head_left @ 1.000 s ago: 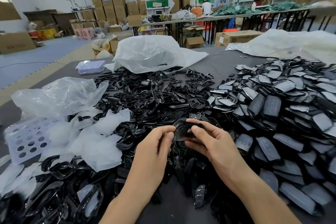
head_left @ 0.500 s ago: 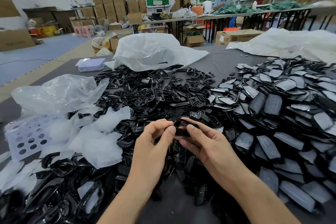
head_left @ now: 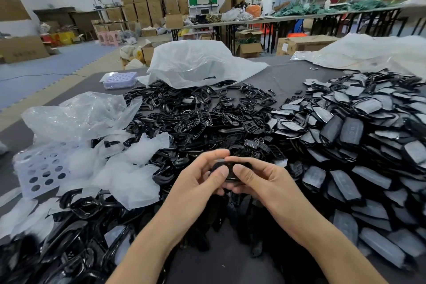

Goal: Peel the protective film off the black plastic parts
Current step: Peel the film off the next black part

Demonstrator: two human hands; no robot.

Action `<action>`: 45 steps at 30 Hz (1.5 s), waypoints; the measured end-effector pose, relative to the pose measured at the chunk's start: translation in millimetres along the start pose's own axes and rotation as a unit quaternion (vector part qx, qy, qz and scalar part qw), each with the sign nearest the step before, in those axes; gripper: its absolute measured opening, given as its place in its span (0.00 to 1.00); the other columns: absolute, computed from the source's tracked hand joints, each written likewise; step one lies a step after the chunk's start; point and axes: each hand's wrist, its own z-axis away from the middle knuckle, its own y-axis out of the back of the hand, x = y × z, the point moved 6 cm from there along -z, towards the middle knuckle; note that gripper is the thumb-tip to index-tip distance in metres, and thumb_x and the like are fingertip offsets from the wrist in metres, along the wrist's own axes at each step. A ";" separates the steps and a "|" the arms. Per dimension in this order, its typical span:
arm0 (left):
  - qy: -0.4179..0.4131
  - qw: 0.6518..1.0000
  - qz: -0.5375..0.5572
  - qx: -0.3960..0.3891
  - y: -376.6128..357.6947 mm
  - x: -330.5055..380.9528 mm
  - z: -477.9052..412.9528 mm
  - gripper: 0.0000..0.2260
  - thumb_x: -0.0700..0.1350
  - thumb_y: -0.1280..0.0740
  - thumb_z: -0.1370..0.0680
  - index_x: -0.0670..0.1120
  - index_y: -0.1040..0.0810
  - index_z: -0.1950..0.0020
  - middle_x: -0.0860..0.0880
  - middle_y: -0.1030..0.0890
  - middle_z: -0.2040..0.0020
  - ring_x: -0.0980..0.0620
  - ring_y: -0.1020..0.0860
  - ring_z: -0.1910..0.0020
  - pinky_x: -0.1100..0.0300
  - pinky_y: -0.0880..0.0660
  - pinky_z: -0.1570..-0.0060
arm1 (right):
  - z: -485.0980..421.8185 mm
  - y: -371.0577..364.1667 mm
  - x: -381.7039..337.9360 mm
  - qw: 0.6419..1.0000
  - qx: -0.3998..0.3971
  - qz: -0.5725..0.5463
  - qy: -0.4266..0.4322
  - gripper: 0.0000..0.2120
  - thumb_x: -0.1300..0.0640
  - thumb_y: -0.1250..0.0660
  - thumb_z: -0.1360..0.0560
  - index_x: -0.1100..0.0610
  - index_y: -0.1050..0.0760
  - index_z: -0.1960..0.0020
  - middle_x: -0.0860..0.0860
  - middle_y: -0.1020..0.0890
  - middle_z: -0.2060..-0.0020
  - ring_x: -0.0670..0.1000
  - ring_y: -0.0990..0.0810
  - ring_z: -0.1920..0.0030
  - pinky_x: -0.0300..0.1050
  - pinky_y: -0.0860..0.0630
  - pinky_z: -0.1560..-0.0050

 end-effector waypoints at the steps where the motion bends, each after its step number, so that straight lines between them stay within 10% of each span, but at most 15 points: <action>1: 0.012 0.999 0.023 -0.038 -0.7 -0.5 0.9 0.14 0.47 0.32 0.21 0.58 0.20 0.37 0.52 0.16 0.51 0.53 0.19 0.54 0.59 0.22 0.53 | 1.1 -0.9 -1.4 1.000 -0.005 0.020 0.005 0.13 0.54 0.31 0.25 0.53 0.16 0.42 0.56 0.13 0.50 0.54 0.13 0.51 0.36 0.20 0.52; 5: -0.019 0.984 -0.174 0.017 13.0 0.6 -0.3 0.16 0.46 0.30 0.21 0.65 0.22 0.39 0.57 0.17 0.54 0.59 0.21 0.59 0.65 0.26 0.53 | 0.8 -2.8 3.0 0.996 -0.008 0.089 0.001 0.13 0.59 0.29 0.23 0.53 0.17 0.39 0.48 0.13 0.46 0.53 0.13 0.51 0.38 0.19 0.50; 13: -0.202 0.825 -0.493 0.192 4.5 21.3 6.8 0.10 0.48 0.38 0.19 0.52 0.25 0.38 0.57 0.21 0.46 0.58 0.26 0.46 0.67 0.32 0.44 | -4.5 33.2 -4.5 0.969 0.175 0.154 0.079 0.13 0.58 0.30 0.21 0.39 0.16 0.48 0.45 0.12 0.56 0.48 0.12 0.57 0.36 0.19 0.55; 19: -0.057 0.783 -0.612 0.098 0.5 -11.0 -25.7 0.15 0.54 0.40 0.17 0.54 0.27 0.32 0.55 0.24 0.42 0.51 0.28 0.40 0.57 0.33 0.39 | -5.2 49.0 -4.7 0.961 0.232 0.118 0.093 0.13 0.56 0.31 0.20 0.38 0.16 0.50 0.46 0.13 0.57 0.48 0.13 0.57 0.35 0.19 0.57; 24: -0.120 0.861 -0.480 0.117 -0.8 0.2 -16.3 0.03 0.49 0.36 0.18 0.56 0.24 0.48 0.61 0.24 0.51 0.58 0.27 0.48 0.61 0.31 0.47 | -5.8 46.5 -2.9 0.968 0.226 0.077 0.075 0.12 0.58 0.30 0.21 0.40 0.15 0.50 0.48 0.13 0.55 0.50 0.13 0.55 0.36 0.19 0.57; 31: -0.123 0.962 -0.232 0.076 -16.0 20.1 7.9 0.14 0.41 0.33 0.19 0.62 0.19 0.47 0.59 0.18 0.52 0.60 0.20 0.53 0.71 0.27 0.53 | -3.0 27.8 -3.0 0.987 0.147 0.045 0.036 0.08 0.59 0.29 0.23 0.48 0.14 0.49 0.53 0.12 0.56 0.50 0.13 0.54 0.37 0.19 0.55; 45: -0.081 0.977 -0.088 0.176 4.7 19.3 9.4 0.09 0.40 0.28 0.23 0.53 0.21 0.57 0.53 0.16 0.59 0.54 0.19 0.65 0.68 0.24 0.63 | 2.0 3.4 -9.0 0.997 0.061 0.045 0.035 0.09 0.53 0.29 0.27 0.49 0.14 0.48 0.55 0.12 0.56 0.50 0.13 0.55 0.36 0.19 0.55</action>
